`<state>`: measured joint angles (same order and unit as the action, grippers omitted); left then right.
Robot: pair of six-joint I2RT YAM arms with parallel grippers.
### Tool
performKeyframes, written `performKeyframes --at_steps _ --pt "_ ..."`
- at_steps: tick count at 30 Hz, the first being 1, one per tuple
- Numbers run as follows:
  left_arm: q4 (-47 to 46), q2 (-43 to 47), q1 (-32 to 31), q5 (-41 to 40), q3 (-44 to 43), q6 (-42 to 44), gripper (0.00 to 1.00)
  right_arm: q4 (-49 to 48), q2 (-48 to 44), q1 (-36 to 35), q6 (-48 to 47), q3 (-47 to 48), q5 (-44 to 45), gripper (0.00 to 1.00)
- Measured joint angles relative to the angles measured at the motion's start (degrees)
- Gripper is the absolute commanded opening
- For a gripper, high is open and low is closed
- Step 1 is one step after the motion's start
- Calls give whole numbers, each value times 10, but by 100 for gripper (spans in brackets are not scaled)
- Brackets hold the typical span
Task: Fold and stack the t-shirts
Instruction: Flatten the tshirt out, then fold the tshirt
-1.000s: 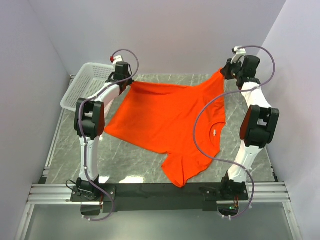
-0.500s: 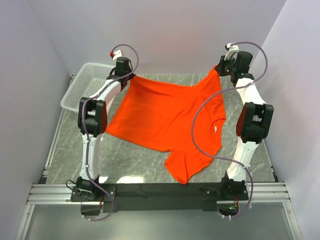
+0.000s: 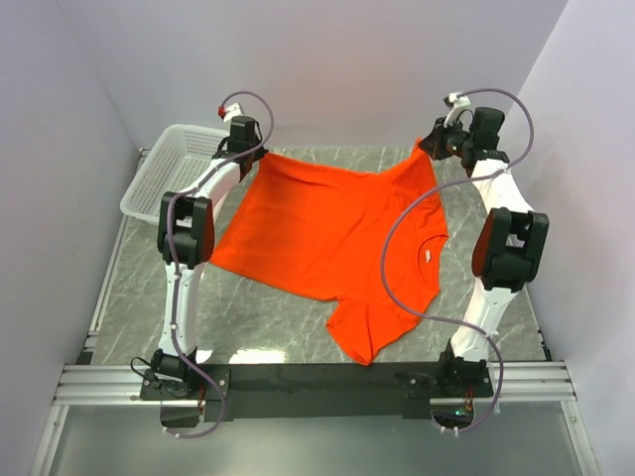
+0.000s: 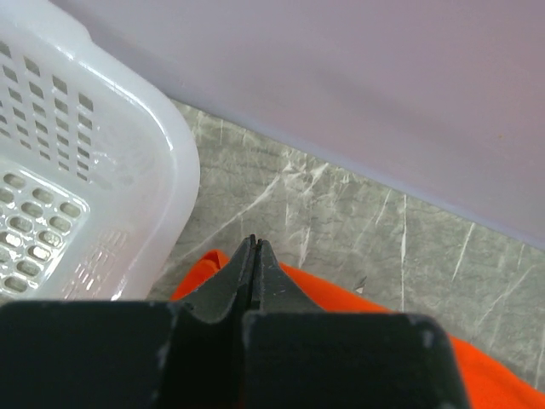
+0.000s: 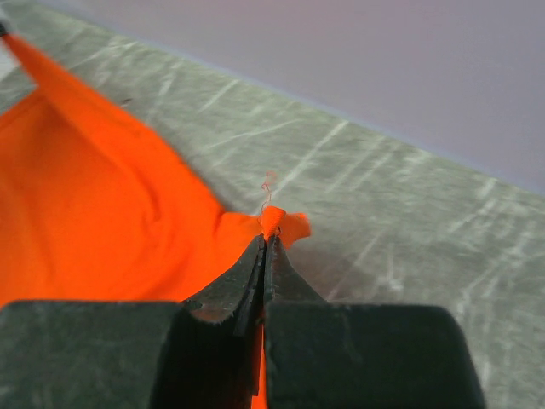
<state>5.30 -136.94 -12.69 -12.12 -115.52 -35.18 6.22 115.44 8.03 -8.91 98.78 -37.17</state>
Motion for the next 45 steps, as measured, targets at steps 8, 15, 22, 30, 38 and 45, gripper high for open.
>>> performKeyframes --at_steps 8,15,22,30,38,45 --pt "-3 0 3 7 -8 -2 1 37 -66 0 -31 -59 -94 0" --pt "-10 0 5 22 -8 0 1 87 -121 0 -78 -97 -136 0" --pt "-17 0 9 33 -8 4 1 127 -165 0 -120 -127 -151 0" --pt "-27 0 12 44 -8 16 1 162 -203 0 -162 -162 -156 0" --pt "-73 3 20 65 38 33 1 177 -231 0 -179 -198 -156 0" --pt "-90 17 25 78 78 52 1 191 -261 -4 -189 -223 -156 0"
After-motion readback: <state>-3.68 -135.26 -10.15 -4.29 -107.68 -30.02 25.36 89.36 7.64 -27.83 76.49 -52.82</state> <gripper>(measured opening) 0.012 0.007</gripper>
